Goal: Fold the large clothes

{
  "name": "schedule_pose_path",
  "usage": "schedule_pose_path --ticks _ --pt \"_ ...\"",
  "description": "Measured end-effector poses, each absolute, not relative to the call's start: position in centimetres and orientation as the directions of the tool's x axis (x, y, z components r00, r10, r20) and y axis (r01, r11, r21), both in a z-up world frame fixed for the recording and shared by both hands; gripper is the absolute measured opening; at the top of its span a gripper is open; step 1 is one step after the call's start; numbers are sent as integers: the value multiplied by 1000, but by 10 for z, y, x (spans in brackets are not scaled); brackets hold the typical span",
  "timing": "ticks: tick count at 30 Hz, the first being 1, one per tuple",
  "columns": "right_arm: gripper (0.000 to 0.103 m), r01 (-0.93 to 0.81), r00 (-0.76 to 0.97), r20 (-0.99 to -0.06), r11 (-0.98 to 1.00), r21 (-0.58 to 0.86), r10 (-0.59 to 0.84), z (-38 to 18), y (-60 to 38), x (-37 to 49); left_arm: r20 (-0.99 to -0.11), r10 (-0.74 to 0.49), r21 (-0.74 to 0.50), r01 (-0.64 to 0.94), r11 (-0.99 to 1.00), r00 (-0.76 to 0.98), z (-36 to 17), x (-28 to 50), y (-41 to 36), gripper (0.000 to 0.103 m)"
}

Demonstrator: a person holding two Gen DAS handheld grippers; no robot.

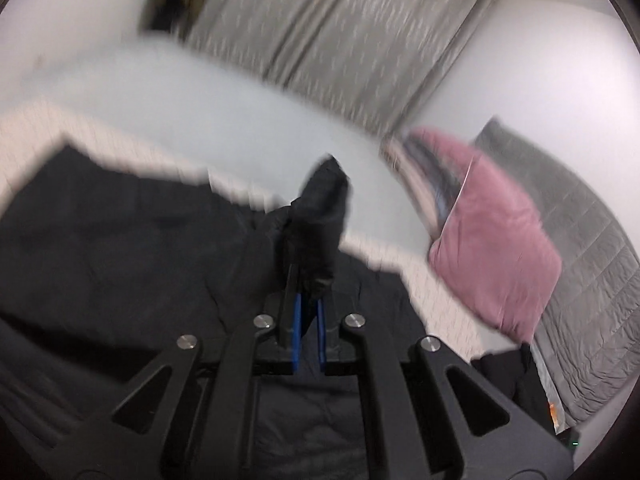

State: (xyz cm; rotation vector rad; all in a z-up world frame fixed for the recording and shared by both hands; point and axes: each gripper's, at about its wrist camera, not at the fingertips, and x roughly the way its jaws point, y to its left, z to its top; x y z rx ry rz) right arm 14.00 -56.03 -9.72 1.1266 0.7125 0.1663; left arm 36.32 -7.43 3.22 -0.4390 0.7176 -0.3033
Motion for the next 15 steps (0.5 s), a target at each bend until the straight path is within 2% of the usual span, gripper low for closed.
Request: schedule_pose_path --ticks 5,8,15 --pt "75 220 762 -442 452 864 474 -95 -561 140 -661 -426 -469 103 877 618 -11 364 -98 36" --pt "75 209 754 -431 441 873 495 -95 -559 142 -687 -452 -468 129 874 569 -25 354 -106 56" --pt "75 221 756 -459 478 850 467 -92 -559 141 -676 -509 -540 113 834 533 -21 327 -92 58"
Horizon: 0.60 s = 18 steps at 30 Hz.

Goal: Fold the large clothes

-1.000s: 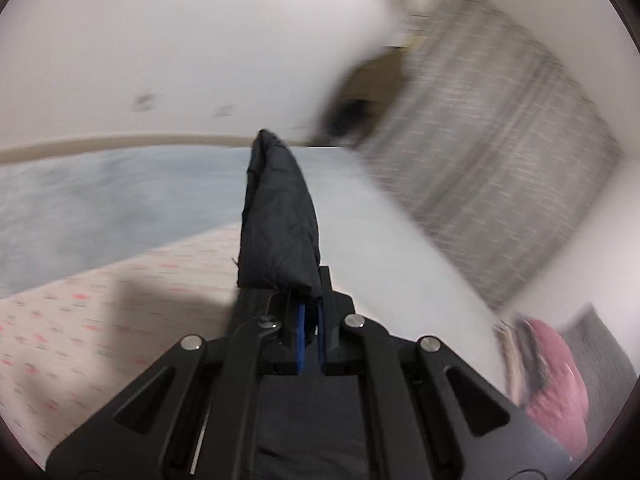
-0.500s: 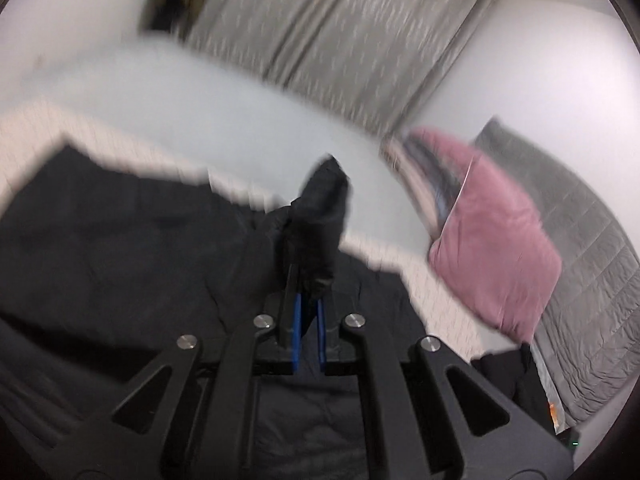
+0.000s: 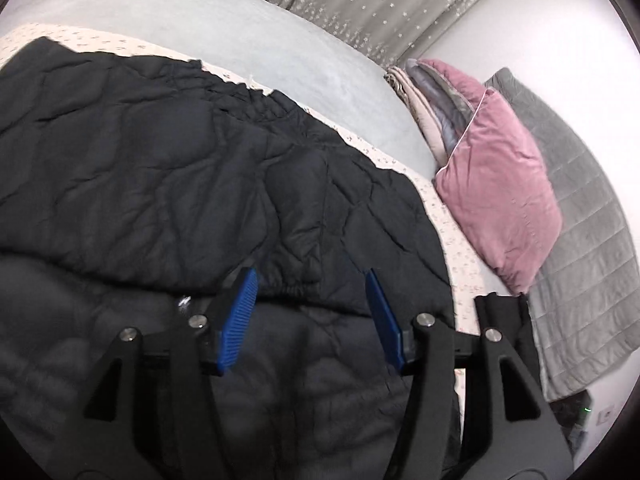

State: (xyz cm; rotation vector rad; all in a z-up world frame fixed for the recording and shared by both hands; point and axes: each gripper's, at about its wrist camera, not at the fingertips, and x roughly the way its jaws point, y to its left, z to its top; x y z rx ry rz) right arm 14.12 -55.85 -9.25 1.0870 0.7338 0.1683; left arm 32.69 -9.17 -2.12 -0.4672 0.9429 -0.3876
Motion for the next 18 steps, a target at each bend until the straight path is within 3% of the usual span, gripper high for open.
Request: schedule_pose_path --ticks 3,9,12,18 --pt "75 245 753 -482 489 837 448 -96 -563 142 -703 -441 -471 99 876 559 -3 296 -67 61" --pt "75 244 758 -499 528 813 419 -91 -565 141 -758 -174 -281 -75 957 629 24 213 21 76" --pt "75 250 765 -522 574 780 377 -84 -563 138 -768 -103 -292 -202 935 632 17 173 76 77" --pt "75 285 767 -566 630 722 302 -79 -566 126 -814 -100 -328 -310 892 572 -7 116 156 77"
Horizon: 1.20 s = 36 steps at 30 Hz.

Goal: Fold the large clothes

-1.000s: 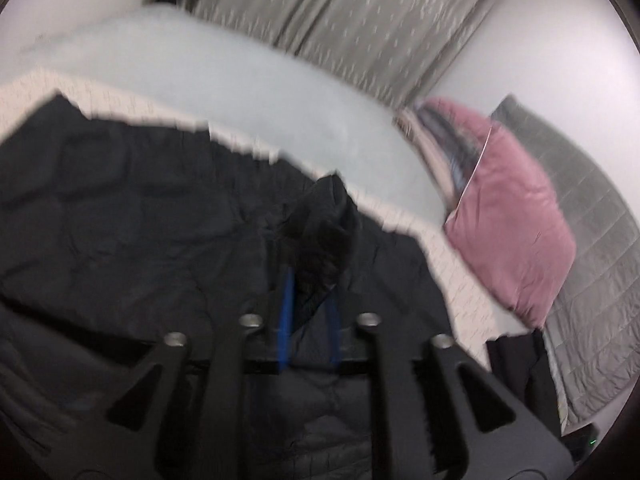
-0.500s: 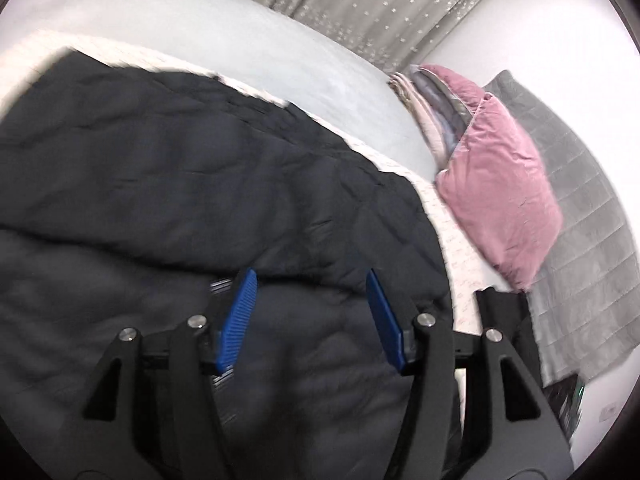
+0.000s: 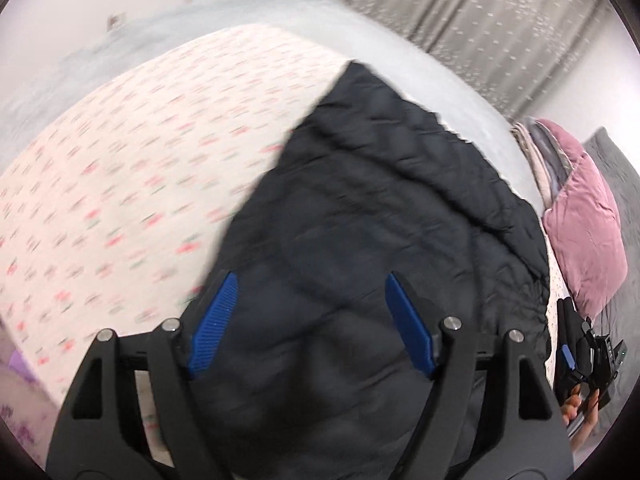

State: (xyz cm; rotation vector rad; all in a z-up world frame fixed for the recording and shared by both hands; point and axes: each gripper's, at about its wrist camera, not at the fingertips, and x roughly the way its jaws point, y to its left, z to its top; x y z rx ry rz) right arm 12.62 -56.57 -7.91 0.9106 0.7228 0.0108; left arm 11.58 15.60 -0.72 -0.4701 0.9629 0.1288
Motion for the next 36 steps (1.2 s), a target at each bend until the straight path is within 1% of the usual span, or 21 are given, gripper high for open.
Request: schedule_pose_path --ticks 4,9,14,17,21,25,27,29,30,31,32,34,35,36 --pt "75 254 775 -546 634 730 318 -78 -567 105 -838 -89 -308 -331 892 539 -19 80 190 77" --pt "75 282 772 -571 653 703 281 -90 -569 46 -860 -127 -334 -357 873 494 -47 52 221 77" --pt "75 360 742 -631 661 659 226 -113 -581 -19 -870 -178 -345 -309 886 460 -66 46 216 77" --pt "75 404 717 -664 650 644 212 -121 -591 -41 -870 -200 -350 -281 894 451 -73 47 208 77" --pt "75 412 674 -701 668 620 234 -132 -592 -44 -868 -213 -358 -270 894 448 -79 49 200 77" --pt "73 397 666 -692 653 645 279 -140 -587 -38 -864 -226 -361 -240 901 450 -78 48 191 77" --pt "69 386 656 -695 662 643 293 -141 -580 -32 -866 -221 -352 -233 906 449 -78 47 187 76" --pt "57 374 646 -697 665 646 313 -143 -573 -25 -866 -219 -348 -227 910 449 -78 48 184 73" --pt "53 374 639 -700 666 645 318 -144 -570 -23 -866 -222 -349 -225 910 448 -79 49 183 68" --pt "46 373 636 -700 664 648 325 -145 -569 -23 -867 -224 -350 -223 910 445 -79 51 182 62" --pt "38 373 635 -697 658 654 333 -146 -569 -23 -867 -229 -353 -220 909 443 -80 52 181 59" --pt "32 374 633 -691 643 668 349 -150 -570 -24 -864 -242 -365 -220 905 441 -82 55 179 47" --pt "26 375 633 -689 638 672 353 -151 -569 -23 -863 -246 -370 -219 903 441 -83 56 179 43" --pt "22 372 633 -684 632 680 363 -152 -569 -23 -862 -249 -371 -218 903 441 -83 57 177 35"
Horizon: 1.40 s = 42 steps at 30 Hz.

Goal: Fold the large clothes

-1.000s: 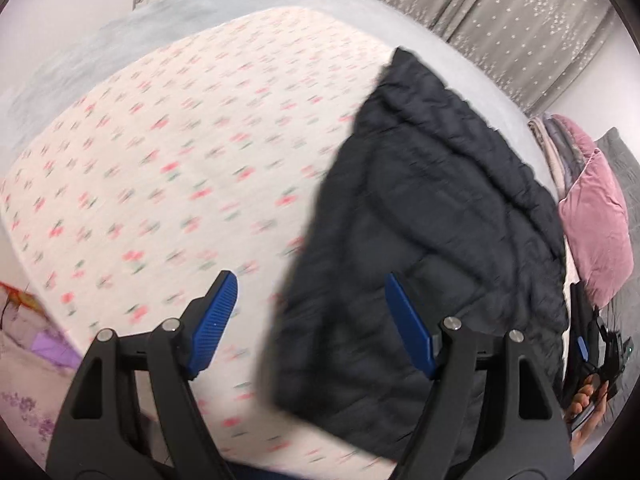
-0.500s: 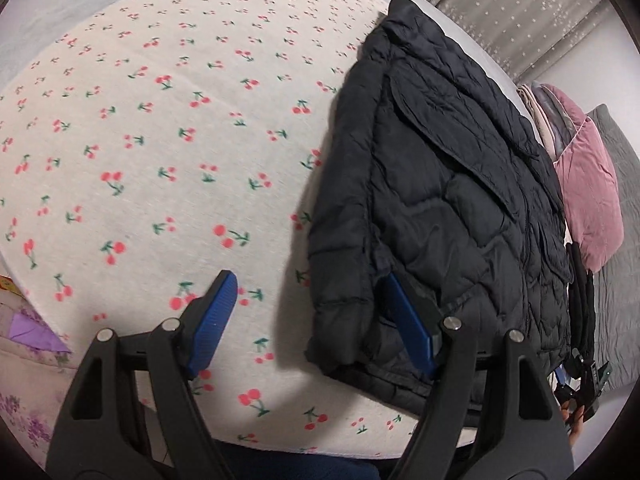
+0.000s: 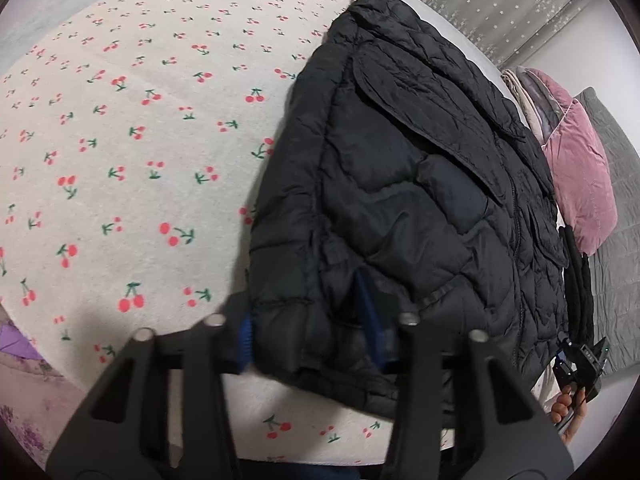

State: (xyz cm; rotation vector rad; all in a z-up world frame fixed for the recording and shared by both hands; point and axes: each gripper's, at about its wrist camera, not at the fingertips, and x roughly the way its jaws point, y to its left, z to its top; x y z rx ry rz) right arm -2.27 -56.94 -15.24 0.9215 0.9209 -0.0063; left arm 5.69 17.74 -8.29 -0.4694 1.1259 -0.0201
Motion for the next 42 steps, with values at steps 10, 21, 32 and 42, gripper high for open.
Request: schedule_pose_path --ticks 10,21,32,42 --pt "7 325 700 -611 596 734 370 -142 -569 -34 -833 -235 -382 -213 899 501 -69 50 173 12" --pt "6 170 784 -415 482 859 462 -102 -564 -70 -764 -235 -428 -199 882 601 -19 12 184 10" --pt "5 -3 844 -274 514 858 462 -22 -559 -111 -673 -221 -441 -142 886 706 40 -24 190 9" --pt "5 -190 878 -97 528 827 468 50 -552 -155 -510 -232 -480 -51 876 828 118 -80 198 9"
